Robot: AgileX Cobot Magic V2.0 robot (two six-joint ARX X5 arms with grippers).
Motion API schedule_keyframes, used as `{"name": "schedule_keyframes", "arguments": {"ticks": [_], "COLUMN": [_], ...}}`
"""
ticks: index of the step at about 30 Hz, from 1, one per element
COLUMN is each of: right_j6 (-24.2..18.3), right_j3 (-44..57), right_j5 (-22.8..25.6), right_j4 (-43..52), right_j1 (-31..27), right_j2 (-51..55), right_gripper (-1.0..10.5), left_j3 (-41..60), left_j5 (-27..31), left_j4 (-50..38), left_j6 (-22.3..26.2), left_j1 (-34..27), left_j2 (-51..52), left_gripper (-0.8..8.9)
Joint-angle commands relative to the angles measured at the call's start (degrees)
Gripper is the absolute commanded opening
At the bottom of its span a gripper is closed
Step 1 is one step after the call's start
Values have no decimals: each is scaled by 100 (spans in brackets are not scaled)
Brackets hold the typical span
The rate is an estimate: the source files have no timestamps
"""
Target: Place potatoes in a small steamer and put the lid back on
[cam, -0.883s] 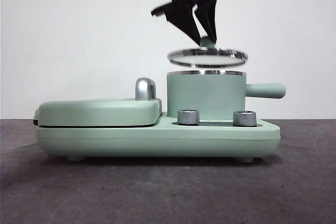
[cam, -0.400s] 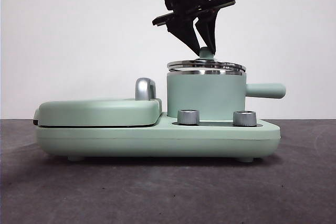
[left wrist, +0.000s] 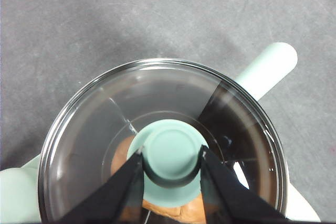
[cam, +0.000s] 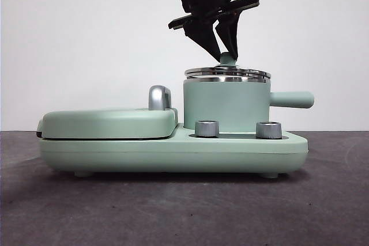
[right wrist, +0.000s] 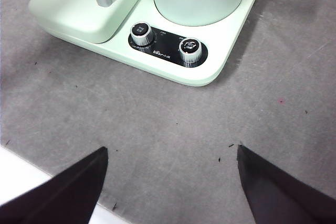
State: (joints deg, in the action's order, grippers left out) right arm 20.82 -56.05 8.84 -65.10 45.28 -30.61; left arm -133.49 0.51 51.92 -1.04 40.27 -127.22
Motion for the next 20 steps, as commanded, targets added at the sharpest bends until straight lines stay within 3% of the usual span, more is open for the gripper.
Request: {"name": "schedule_keyframes", "arguments": {"ticks": [1, 20], "right_j6": [-48, -33], "right_j3": [-50, -50], "right_j5": [22, 22], "right_j4": [57, 81], "right_j1": [50, 50], "right_j2": [-26, -26], "right_gripper": [392, 392], "left_j3": [-173, -173], "left_j5": [-4, 295], "left_j4": [-28, 227], "left_j6": [20, 37], "left_j1": [48, 52], "left_j2": [-164, -225], "left_gripper": [6, 6]}}
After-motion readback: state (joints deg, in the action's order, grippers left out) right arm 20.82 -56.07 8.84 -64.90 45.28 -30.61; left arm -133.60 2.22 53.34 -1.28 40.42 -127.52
